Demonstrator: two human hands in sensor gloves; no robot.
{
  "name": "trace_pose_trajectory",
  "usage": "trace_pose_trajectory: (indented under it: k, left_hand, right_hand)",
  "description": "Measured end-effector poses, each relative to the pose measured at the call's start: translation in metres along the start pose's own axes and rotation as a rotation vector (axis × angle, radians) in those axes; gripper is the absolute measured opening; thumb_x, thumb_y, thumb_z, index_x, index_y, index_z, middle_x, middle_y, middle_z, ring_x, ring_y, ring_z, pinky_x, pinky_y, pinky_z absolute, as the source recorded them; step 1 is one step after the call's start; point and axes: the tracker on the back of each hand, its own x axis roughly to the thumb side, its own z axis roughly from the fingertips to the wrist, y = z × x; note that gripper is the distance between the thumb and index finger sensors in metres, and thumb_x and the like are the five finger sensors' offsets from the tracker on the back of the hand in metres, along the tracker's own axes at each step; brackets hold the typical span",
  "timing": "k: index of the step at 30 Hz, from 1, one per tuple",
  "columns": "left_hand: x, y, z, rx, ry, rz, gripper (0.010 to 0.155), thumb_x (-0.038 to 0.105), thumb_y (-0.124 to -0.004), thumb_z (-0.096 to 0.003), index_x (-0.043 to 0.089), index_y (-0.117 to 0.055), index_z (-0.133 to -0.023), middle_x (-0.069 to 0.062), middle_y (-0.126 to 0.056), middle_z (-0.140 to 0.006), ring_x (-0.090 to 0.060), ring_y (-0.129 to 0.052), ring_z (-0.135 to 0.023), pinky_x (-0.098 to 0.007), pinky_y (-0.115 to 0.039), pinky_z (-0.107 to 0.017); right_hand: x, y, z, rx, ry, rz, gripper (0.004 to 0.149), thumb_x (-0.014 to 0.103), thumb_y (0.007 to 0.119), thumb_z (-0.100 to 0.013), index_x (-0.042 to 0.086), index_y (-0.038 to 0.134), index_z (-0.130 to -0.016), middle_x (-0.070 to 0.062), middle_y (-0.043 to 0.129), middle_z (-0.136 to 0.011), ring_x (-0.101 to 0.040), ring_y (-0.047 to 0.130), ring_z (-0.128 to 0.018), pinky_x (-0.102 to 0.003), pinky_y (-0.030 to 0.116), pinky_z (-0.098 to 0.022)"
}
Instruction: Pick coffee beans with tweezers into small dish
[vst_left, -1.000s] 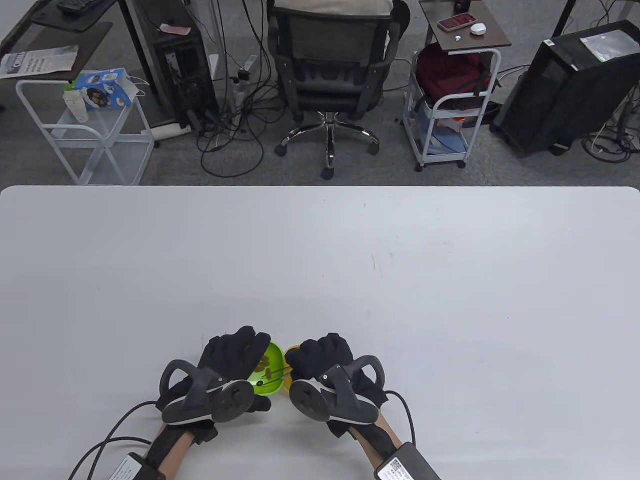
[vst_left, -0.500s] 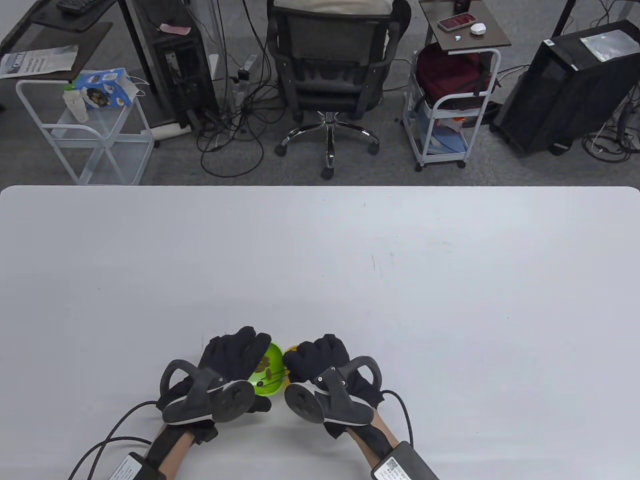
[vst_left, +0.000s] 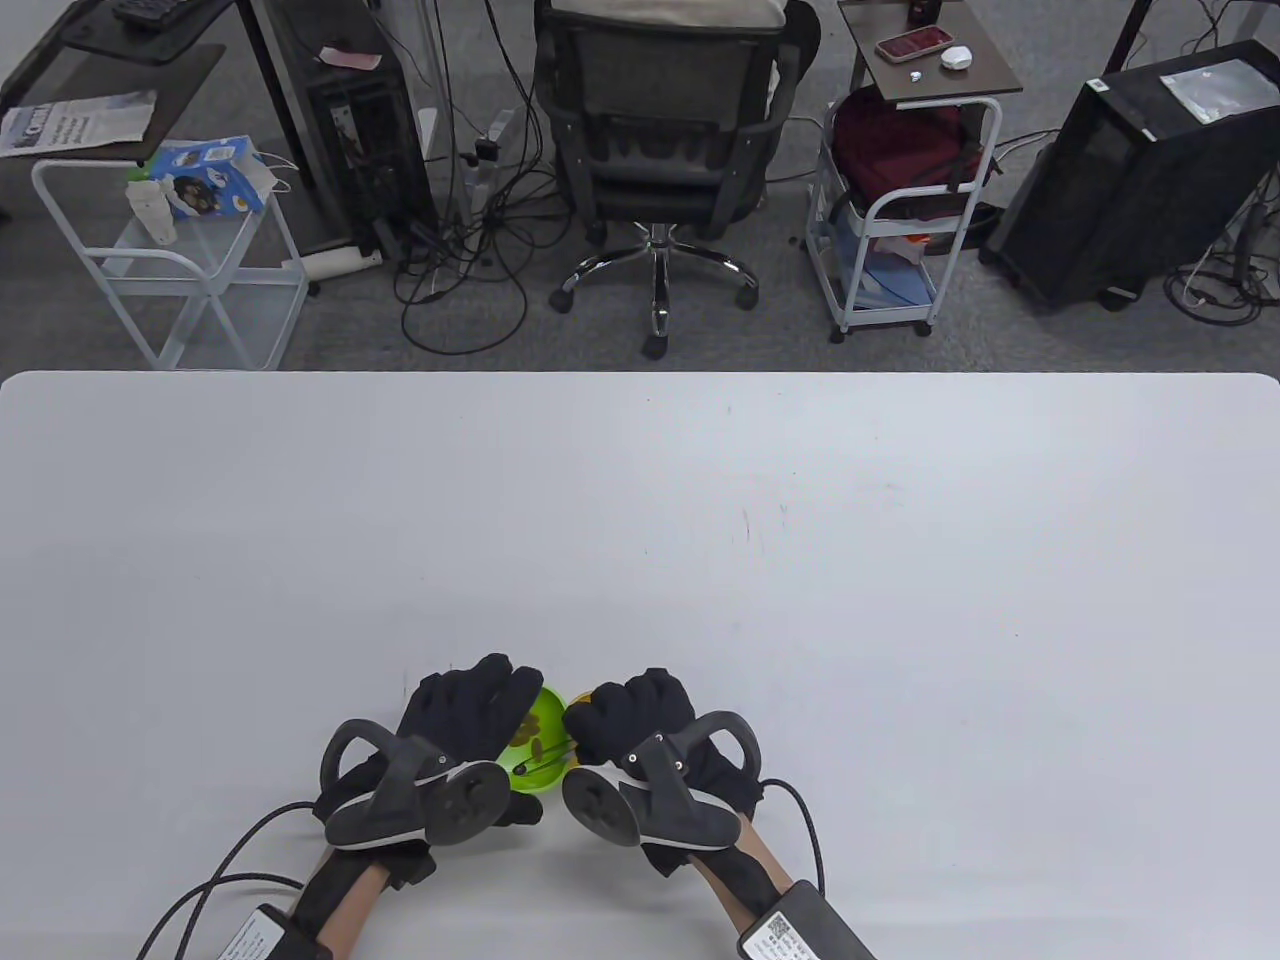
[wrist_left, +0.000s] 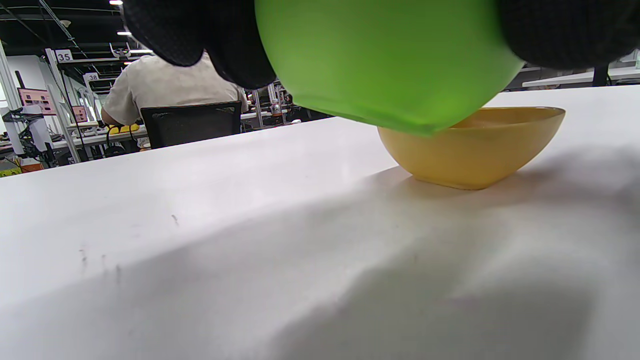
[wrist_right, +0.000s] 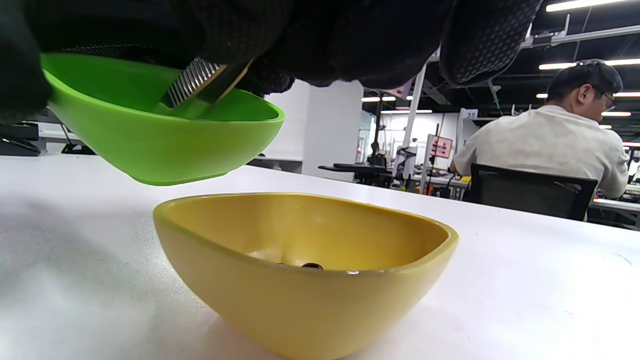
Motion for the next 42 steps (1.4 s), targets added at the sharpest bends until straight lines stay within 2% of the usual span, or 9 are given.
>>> trace_pose_trajectory:
  k: [8, 20, 30, 42]
  left_hand:
    - [0.001, 0.000, 0.000, -0.002, -0.004, -0.005, 0.110, 0.072, -0.073, -0.0336, 0.009, -0.046, -0.120, -0.027, -0.060, -0.123, -0.047, -0.082, -0.100, -0.067, -0.069, -0.075]
    - [0.001, 0.000, 0.000, 0.001, -0.002, 0.002, 0.110, 0.072, -0.073, -0.0337, 0.009, -0.046, -0.120, -0.027, -0.059, -0.123, -0.047, -0.082, -0.100, -0.067, -0.069, -0.075]
    - [0.000, 0.000, 0.000, 0.004, 0.005, 0.007, 0.110, 0.072, -0.073, -0.0337, 0.009, -0.046, -0.120, -0.027, -0.060, -0.123, -0.047, -0.082, -0.100, -0.067, -0.069, -0.075]
    - [-0.001, 0.000, 0.001, 0.011, 0.007, 0.011, 0.110, 0.072, -0.073, -0.0337, 0.009, -0.046, -0.120, -0.027, -0.060, -0.123, -0.047, -0.082, -0.100, -0.067, -0.069, -0.075]
  right_hand:
    - [0.001, 0.000, -0.001, 0.019, 0.002, 0.009, 0.043, 0.034, 0.065, -0.046, 0.025, 0.070, -0.088, 0.002, 0.082, -0.073, -0.021, 0.088, -0.056, -0.060, 0.067, -0.073]
    - [-0.013, -0.003, -0.002, 0.016, 0.056, -0.088, 0.043, 0.034, 0.065, -0.046, 0.025, 0.071, -0.088, 0.002, 0.082, -0.073, -0.021, 0.088, -0.056, -0.060, 0.067, -0.072]
    - [-0.044, -0.011, 0.006, -0.008, 0.156, -0.173, 0.043, 0.034, 0.065, -0.046, 0.025, 0.071, -0.088, 0.002, 0.081, -0.073, -0.022, 0.088, -0.057, -0.061, 0.066, -0.073]
    - [-0.080, -0.009, 0.018, 0.000, 0.286, -0.237, 0.043, 0.034, 0.066, -0.046, 0.026, 0.071, -0.088, 0.002, 0.081, -0.074, -0.022, 0.087, -0.058, -0.061, 0.065, -0.074]
